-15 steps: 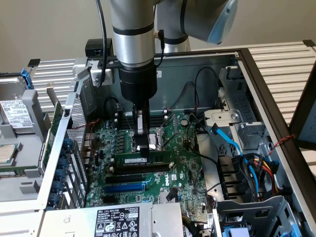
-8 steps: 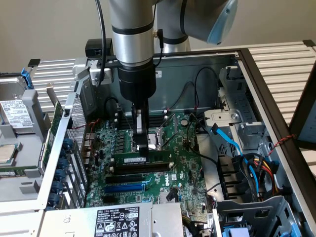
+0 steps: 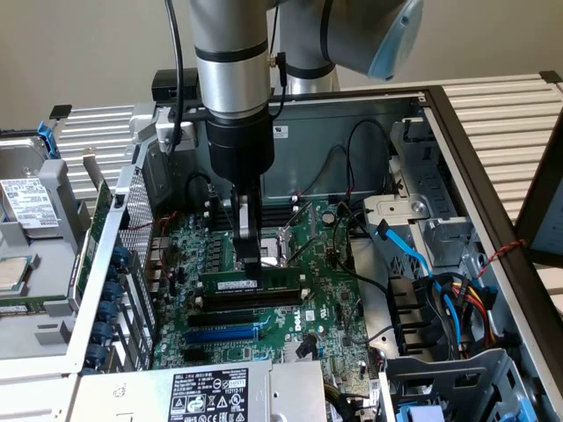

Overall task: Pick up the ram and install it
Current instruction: 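Insert the ram into the slot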

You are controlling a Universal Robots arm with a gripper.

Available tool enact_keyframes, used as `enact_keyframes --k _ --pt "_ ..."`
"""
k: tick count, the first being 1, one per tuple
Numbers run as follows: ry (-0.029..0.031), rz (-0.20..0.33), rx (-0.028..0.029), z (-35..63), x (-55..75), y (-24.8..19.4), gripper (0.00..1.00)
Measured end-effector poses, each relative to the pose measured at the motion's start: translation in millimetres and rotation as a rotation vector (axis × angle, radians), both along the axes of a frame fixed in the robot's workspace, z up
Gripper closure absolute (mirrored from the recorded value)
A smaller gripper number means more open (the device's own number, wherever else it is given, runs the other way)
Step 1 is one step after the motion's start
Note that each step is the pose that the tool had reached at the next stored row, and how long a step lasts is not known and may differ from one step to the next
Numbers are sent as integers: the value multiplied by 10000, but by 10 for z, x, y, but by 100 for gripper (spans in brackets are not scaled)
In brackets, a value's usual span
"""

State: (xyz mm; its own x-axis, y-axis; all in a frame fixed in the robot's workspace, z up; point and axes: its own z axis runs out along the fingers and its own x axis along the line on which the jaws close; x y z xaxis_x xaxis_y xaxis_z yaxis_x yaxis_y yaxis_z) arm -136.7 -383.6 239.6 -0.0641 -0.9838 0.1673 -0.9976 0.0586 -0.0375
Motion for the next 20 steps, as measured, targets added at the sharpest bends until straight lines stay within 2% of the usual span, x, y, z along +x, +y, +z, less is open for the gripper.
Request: enact_keyframes --k 15,17,20 --pt "0 0 1 -27 -1 0 88" --pt "-10 0 56 -27 -1 -1 88" --pt "-12 1 63 -28 0 0 88"
